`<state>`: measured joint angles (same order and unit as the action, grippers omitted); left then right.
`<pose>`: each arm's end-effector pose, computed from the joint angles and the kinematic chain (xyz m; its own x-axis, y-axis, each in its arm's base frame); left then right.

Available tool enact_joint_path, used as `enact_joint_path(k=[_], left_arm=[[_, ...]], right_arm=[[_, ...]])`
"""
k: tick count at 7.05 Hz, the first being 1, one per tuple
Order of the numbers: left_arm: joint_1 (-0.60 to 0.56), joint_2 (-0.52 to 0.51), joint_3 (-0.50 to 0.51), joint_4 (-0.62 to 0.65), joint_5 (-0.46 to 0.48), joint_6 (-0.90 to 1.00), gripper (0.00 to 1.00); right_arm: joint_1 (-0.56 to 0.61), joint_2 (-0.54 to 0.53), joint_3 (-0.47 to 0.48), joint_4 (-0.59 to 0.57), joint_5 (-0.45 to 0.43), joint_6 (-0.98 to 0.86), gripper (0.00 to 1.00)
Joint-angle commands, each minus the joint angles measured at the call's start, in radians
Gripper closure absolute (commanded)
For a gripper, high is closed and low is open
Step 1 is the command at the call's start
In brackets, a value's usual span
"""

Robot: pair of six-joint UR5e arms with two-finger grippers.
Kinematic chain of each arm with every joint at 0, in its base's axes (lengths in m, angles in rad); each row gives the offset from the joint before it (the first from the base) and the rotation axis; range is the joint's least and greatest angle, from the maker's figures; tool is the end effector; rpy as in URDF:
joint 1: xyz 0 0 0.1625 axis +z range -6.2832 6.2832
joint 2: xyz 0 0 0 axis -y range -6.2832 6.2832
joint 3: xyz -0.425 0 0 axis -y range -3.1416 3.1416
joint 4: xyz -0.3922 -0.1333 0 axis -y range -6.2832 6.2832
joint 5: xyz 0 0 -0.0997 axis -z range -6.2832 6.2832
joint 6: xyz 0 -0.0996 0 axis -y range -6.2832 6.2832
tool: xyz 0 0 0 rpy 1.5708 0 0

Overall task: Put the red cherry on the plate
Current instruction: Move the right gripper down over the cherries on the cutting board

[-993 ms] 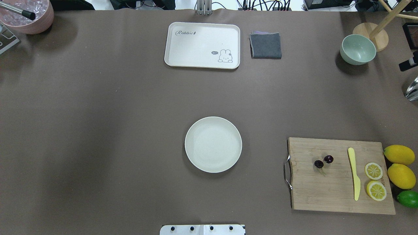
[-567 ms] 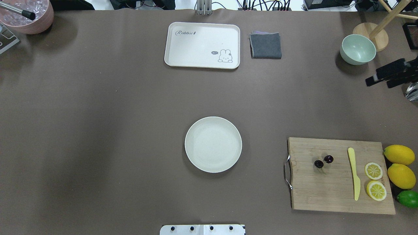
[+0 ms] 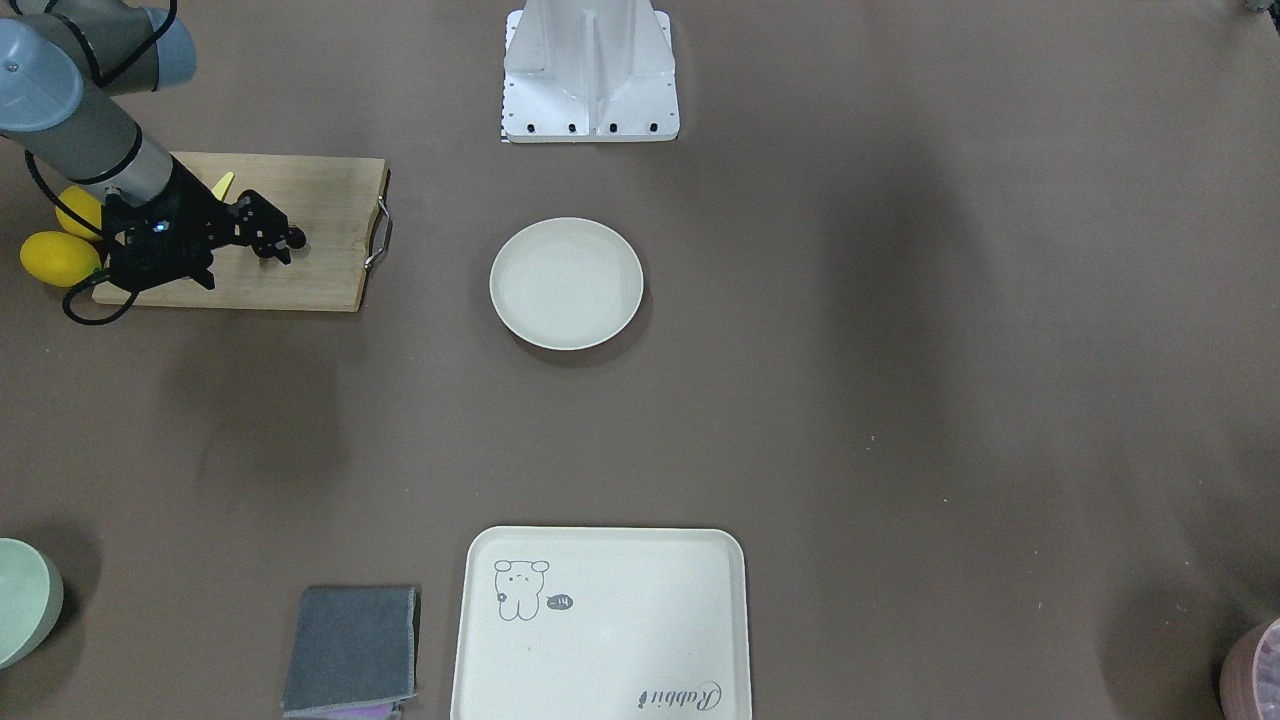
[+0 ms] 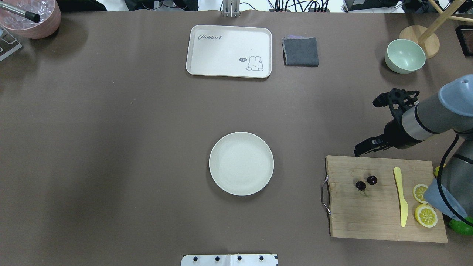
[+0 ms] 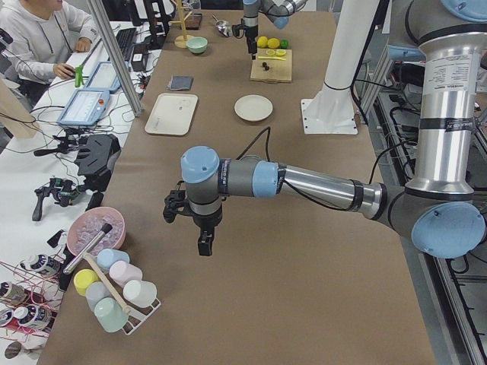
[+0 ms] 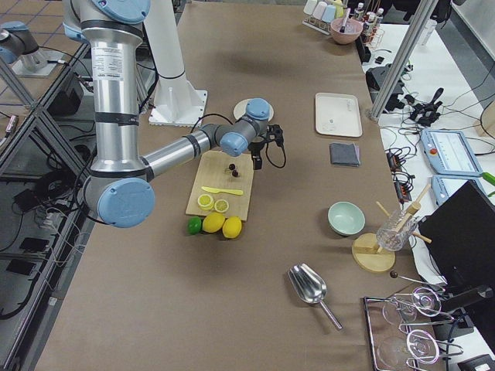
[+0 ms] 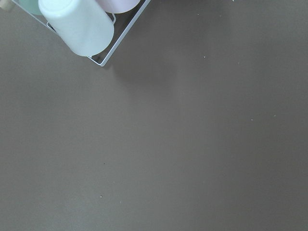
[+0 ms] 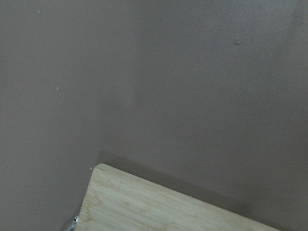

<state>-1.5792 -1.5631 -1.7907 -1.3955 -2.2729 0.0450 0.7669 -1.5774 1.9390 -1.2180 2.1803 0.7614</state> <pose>-0.0730 -0.4820 0.5772 0.7633 0.0624 -0.6431 -0.0260 0.9975 0.0659 -0.3020 -0.3969 0.4451 0.5917 -0.2541 0.7651 0.1876 0.9664 0.1759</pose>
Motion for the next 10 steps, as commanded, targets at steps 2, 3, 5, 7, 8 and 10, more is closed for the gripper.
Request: enact_joint_path(k=[2, 3, 5, 7, 8, 10], left_arm=[[0.002, 0.0, -0.003, 0.0, -0.001, -0.004, 0.02], [0.002, -0.002, -0.006, -0.008, 0.001, -0.048, 0.02], [0.004, 0.0, -0.01, -0.01, 0.001, -0.048, 0.02], [0.004, 0.0, -0.01, -0.011, 0.001, -0.048, 0.02], [0.004, 0.0, -0.01, -0.011, 0.001, -0.048, 0.02], [0.004, 0.0, -0.01, -0.011, 0.001, -0.048, 0.02]], right_arm=[[-0.093, -0.073, 0.017, 0.0, -0.063, 0.01, 0.0], [-0.101, -0.082, 0.017, 0.0, -0.065, 0.01, 0.0], [-0.115, -0.087, 0.017, 0.0, -0.08, 0.007, 0.0], [-0.113, -0.108, 0.014, 0.002, -0.102, -0.002, 0.01], [-0.113, -0.116, 0.015, 0.003, -0.111, -0.002, 0.01], [-0.115, -0.115, 0.015, 0.002, -0.114, -0.001, 0.02]])
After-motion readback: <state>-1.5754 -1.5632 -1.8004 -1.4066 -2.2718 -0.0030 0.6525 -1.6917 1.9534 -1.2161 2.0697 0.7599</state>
